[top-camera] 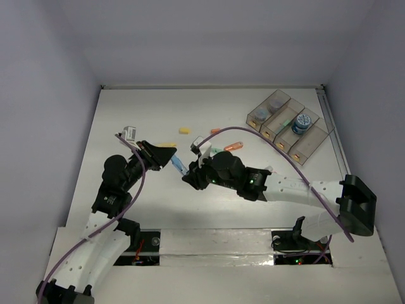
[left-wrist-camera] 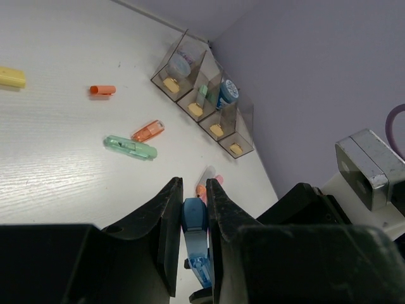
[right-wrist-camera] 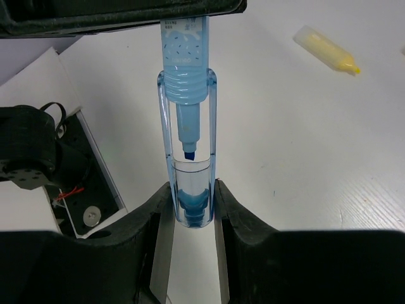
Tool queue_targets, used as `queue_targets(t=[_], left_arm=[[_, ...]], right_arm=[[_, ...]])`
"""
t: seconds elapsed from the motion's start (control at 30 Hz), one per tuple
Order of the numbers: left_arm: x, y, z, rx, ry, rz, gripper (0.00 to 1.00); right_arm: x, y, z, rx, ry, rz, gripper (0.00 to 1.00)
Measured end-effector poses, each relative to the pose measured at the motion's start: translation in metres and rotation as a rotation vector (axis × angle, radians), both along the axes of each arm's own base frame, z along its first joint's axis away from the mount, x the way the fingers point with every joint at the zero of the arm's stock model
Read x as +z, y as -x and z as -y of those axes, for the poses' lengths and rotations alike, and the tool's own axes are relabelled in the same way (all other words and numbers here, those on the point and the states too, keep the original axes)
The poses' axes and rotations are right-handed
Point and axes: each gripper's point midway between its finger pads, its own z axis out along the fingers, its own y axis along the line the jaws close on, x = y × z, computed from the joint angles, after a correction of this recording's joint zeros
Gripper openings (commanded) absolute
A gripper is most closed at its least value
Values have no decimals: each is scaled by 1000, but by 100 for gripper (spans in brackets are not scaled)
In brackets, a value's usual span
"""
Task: Sort the stationery into containers
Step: Close the pen cap on the pen.
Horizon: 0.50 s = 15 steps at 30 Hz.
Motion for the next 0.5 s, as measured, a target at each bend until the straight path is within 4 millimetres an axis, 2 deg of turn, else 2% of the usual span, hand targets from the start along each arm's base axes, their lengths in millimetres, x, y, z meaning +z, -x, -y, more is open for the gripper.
queue_targets(t=[0.13, 0.33, 0.5], left_arm=[[4, 0, 1, 8, 19, 17, 0], [-7, 5, 7, -9, 43, -22, 0], [-6, 6, 7, -1, 99, -22, 0]], right_arm=[[3, 0, -2, -4, -11, -10, 0], [9, -4, -10, -29, -43, 4, 0], [12, -9, -12, -66, -95, 27, 0]])
